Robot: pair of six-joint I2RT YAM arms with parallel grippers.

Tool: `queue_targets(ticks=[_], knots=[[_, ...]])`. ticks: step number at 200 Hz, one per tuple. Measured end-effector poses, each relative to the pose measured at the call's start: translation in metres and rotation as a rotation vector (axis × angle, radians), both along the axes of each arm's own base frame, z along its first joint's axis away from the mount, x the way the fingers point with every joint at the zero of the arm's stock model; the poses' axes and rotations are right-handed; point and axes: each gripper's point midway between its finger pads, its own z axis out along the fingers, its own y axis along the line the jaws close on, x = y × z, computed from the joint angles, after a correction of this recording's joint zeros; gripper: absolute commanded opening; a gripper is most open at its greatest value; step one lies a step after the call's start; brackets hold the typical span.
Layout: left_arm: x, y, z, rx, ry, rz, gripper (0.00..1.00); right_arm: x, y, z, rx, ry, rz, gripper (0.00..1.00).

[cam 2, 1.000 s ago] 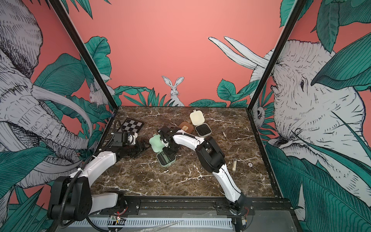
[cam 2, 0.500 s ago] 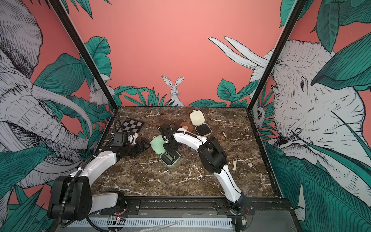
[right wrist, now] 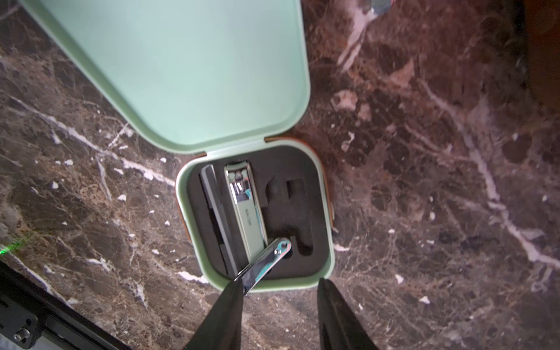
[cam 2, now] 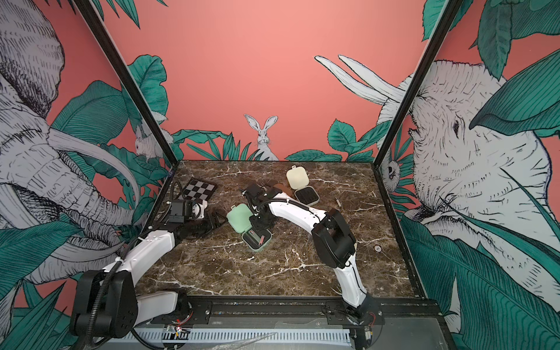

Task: Organize nail clipper sets
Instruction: Pick up the nail clipper from the storage box.

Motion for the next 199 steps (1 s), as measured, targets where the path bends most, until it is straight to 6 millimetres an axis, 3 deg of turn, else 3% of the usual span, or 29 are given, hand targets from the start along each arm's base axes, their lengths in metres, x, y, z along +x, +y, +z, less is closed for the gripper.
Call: queue_targets(ticks=[49,87,147,199], knots=[[-0.005,-0.001,-0.002,-0.009,0.003,-0.005,0.7,-0.031,0.008,-0.014,-0.003,0.051,-0.034,0.48],[-0.01,-0.002,-0.007,-0.02,0.021,-0.01,0.7,-0.034,0.017,-0.017,0.017,0.051,-0.057,0.48],[-0.013,-0.003,-0.006,-0.027,0.008,-0.011,0.7,-0.037,0.011,-0.045,-0.035,0.08,-0.102,0.46],[-0.015,-0.003,-0.001,-0.032,-0.011,-0.014,0.7,-0.034,0.011,-0.052,-0.044,0.076,-0.12,0.39]])
